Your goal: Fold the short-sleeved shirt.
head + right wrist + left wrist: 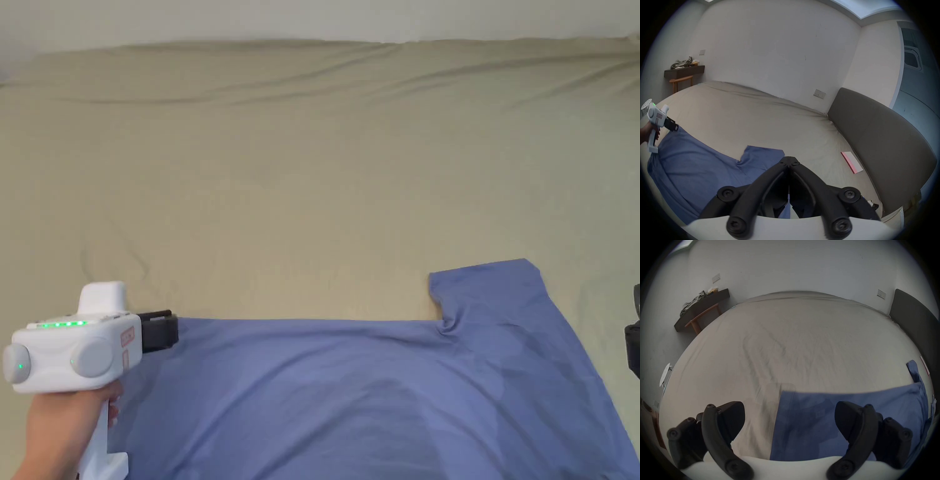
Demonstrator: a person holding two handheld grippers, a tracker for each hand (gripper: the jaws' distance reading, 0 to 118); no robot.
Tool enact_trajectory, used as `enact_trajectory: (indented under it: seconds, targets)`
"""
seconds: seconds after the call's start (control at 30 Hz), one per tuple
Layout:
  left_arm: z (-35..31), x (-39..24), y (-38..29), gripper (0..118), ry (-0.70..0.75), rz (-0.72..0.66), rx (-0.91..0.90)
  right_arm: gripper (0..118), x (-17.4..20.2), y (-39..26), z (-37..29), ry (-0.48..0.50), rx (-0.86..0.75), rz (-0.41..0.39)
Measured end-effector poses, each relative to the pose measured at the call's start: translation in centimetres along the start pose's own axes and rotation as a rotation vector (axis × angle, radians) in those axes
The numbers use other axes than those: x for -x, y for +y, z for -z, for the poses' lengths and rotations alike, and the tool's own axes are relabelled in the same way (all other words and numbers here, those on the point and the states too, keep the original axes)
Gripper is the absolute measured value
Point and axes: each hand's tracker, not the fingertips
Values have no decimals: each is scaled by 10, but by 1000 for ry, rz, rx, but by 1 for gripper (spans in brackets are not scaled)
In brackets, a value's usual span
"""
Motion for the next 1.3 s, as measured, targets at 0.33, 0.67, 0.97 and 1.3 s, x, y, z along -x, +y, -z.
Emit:
enact_trajectory:
  seconds: [0.33, 0.67, 0.97, 1.3]
  targets:
    - [-5, -34, 0, 33, -41, 59, 75, 2, -9, 1, 40, 54, 97, -17]
    - [-95, -32, 2, 1, -25, 141, -102, 116, -20, -30, 164, 251, 514, 110]
    - [-134, -33, -24, 1, 4, 197, -143, 112, -11, -84, 223, 219, 737, 188]
    - [-149, -20, -33, 1, 17, 143, -140, 2, -33, -55, 186, 308, 552, 157]
